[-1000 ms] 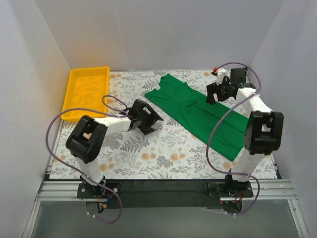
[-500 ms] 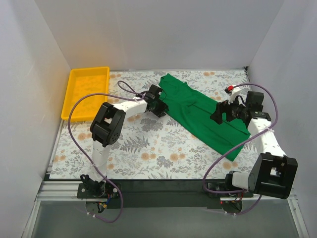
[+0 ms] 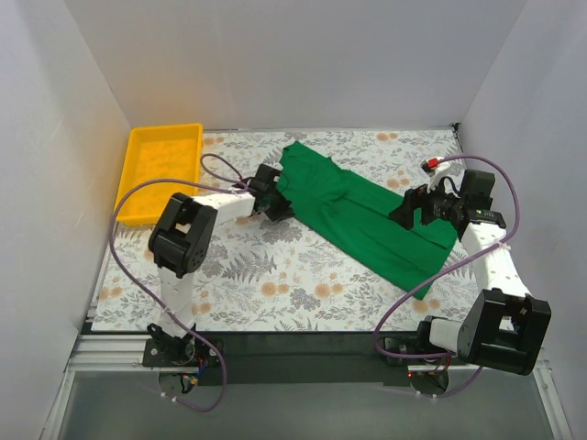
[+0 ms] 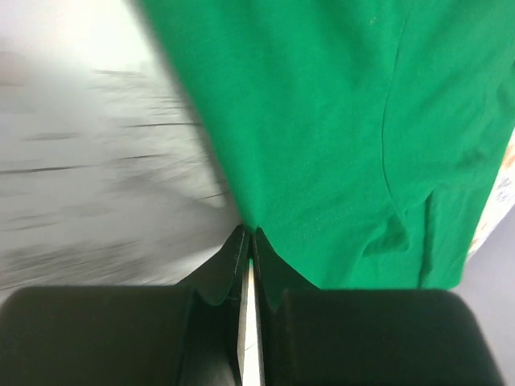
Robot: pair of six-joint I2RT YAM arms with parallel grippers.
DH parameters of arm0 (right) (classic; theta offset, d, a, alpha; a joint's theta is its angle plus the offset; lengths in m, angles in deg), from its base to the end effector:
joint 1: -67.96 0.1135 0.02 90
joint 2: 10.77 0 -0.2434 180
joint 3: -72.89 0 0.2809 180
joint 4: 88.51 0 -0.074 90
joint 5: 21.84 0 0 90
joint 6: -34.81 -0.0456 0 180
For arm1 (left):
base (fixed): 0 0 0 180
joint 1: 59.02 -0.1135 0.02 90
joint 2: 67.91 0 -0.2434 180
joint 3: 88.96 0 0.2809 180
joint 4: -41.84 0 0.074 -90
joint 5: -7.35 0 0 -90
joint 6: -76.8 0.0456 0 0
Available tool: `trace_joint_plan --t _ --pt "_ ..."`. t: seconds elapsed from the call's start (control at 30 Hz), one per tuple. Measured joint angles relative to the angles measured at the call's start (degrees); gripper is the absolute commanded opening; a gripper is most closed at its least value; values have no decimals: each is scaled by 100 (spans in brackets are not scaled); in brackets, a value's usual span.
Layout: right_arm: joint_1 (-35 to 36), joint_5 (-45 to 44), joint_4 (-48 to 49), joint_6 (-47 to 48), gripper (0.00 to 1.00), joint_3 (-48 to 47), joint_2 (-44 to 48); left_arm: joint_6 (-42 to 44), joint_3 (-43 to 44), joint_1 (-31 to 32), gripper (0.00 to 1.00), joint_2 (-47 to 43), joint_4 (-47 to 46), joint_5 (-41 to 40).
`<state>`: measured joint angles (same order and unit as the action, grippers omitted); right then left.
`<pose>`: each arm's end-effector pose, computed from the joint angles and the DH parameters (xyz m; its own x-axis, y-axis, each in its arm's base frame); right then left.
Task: Fold and stack the t-shirts
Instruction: Fold the tshirt
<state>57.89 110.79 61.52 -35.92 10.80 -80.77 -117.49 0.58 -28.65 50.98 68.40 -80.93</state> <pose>0.3006 -0.0220 0.2375 -0.4394 -0.1686 -0.8823 -0.5749 0.8075 0.1321 0.3871 -0.2284 0.0899 -0.3274 -0.9308 0.1624 -0.8207 0.1950 -0.5370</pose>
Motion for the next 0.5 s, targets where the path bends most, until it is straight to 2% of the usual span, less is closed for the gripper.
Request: trace_joint_plan --t 0.07,0.1,0.17,0.3,0.37,0.5 --pt "0 94 -2 17 93 0 0 439 -619 -365 2 -437 -96 299" --pt "0 133 -7 24 93 0 0 599 -813 -546 11 -584 -107 442" --pt "2 197 -13 37 93 0 0 1032 -1189 -1078 40 -848 -118 868" --pt "144 256 -90 192 93 -9 -42 1849 -1303 -1945 59 -1161 7 1429" --pt "389 245 -280 433 93 -70 -188 2232 -1311 -2111 60 -1375 201 1440" --pt "992 46 -745 1045 93 -455 -863 2806 -1311 -2041 63 -2181 466 1405"
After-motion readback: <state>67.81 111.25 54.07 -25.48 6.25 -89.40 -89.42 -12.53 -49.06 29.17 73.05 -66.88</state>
